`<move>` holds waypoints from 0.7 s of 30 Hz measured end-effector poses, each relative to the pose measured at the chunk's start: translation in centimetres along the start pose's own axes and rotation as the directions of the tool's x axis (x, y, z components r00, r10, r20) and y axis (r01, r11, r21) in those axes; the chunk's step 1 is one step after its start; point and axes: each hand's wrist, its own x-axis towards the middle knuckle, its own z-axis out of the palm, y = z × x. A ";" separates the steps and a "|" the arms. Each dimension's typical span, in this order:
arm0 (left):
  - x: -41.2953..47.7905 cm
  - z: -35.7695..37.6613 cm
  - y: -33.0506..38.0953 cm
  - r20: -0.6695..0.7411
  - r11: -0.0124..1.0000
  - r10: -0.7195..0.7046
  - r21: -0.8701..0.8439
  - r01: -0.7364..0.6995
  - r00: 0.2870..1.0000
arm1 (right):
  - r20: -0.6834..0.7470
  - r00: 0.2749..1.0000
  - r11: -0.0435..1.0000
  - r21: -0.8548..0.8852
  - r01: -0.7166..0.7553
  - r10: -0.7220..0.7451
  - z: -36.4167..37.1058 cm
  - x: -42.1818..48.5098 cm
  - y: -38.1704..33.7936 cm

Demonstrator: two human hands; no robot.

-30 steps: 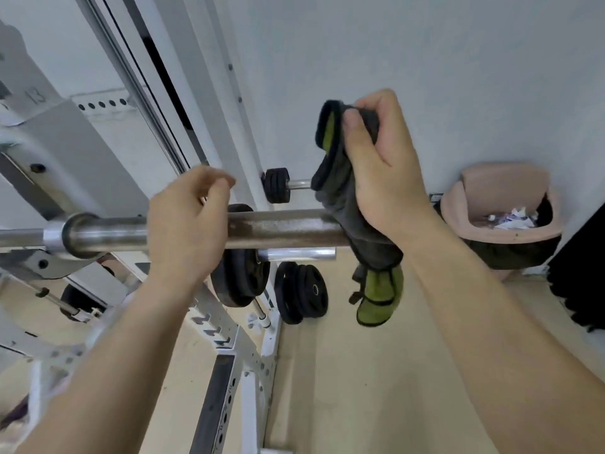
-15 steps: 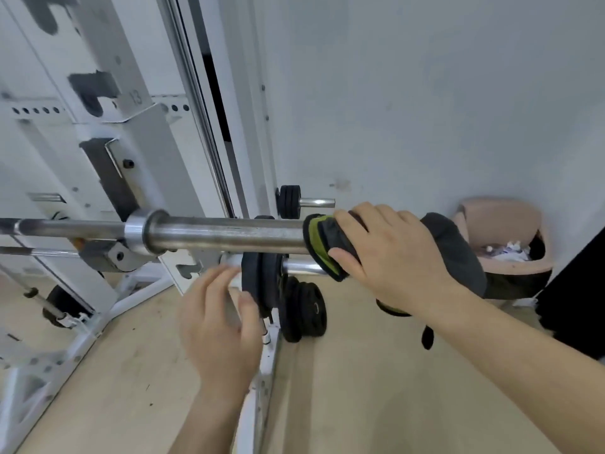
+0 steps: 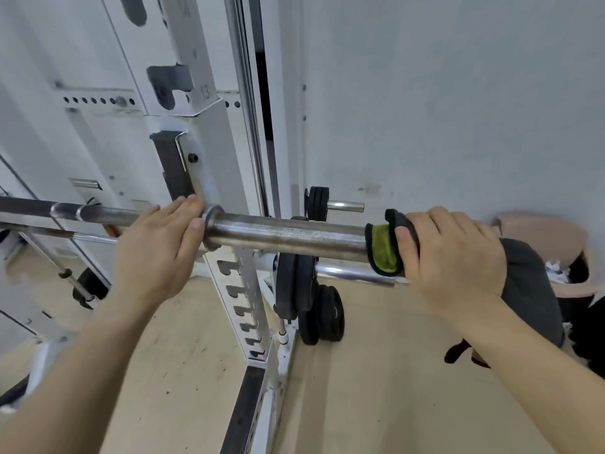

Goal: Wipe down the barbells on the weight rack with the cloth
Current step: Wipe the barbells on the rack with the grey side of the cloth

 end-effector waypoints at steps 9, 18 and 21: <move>-1.2 3.1 -1.9 -0.411 0.980 0.139 -0.076 -0.186 0.901 | 0.002 0.998 0.998 -0.020 -0.061 0.061 -0.3 0.2 0.1; -0.2 3.6 -1.8 -0.290 0.993 0.045 -0.088 -0.073 0.956 | -0.036 0.929 0.926 -0.064 -0.371 0.369 -1.1 -0.1 0.1; 0.3 2.0 -0.8 -0.248 0.997 0.047 -0.047 -0.060 0.968 | 0.039 0.976 0.976 -0.050 -0.211 0.213 -0.2 1.7 -5.5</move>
